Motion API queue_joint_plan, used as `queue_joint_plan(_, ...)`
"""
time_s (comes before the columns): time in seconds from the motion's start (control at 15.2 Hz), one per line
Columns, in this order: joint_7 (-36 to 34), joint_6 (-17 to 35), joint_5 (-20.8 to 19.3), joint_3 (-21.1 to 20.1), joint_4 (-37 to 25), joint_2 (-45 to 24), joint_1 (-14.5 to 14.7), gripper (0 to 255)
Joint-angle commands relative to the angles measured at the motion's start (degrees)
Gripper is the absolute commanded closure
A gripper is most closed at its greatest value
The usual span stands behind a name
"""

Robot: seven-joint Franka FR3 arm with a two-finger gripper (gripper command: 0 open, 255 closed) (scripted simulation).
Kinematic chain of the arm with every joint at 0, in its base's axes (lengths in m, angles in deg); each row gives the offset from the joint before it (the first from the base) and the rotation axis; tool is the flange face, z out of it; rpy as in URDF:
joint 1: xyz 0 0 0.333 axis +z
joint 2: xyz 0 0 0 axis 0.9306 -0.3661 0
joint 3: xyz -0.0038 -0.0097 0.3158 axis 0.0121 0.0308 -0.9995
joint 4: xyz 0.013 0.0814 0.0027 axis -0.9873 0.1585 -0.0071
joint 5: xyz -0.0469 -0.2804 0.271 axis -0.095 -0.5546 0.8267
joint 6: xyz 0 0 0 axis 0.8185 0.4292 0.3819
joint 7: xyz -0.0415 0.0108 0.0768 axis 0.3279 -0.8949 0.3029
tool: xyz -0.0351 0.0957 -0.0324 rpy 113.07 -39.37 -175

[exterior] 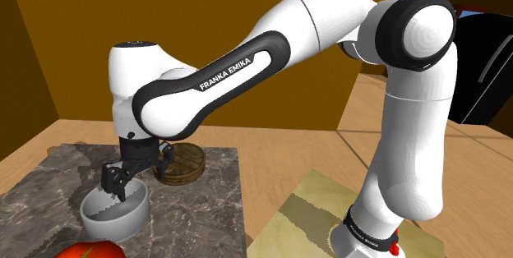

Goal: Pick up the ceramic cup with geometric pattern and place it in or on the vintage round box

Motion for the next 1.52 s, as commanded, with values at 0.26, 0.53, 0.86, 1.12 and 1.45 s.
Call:
queue_joint_plan(0.26,-0.5,1.6,-0.7,0.2,0.4,-1.2,0.4,0)
queue_joint_plan(0.53,-0.5,1.6,-0.7,0.2,0.4,-1.2,0.4,0)
queue_joint_plan(0.86,-0.5,1.6,-0.7,0.2,0.4,-1.2,0.4,255)
queue_joint_plan(1.12,-0.5,1.6,-0.7,0.2,0.5,-1.2,0.4,255)
queue_joint_plan(1.45,0.0,-1.1,0.2,-0.2,-0.7,0.4,0.0,255)
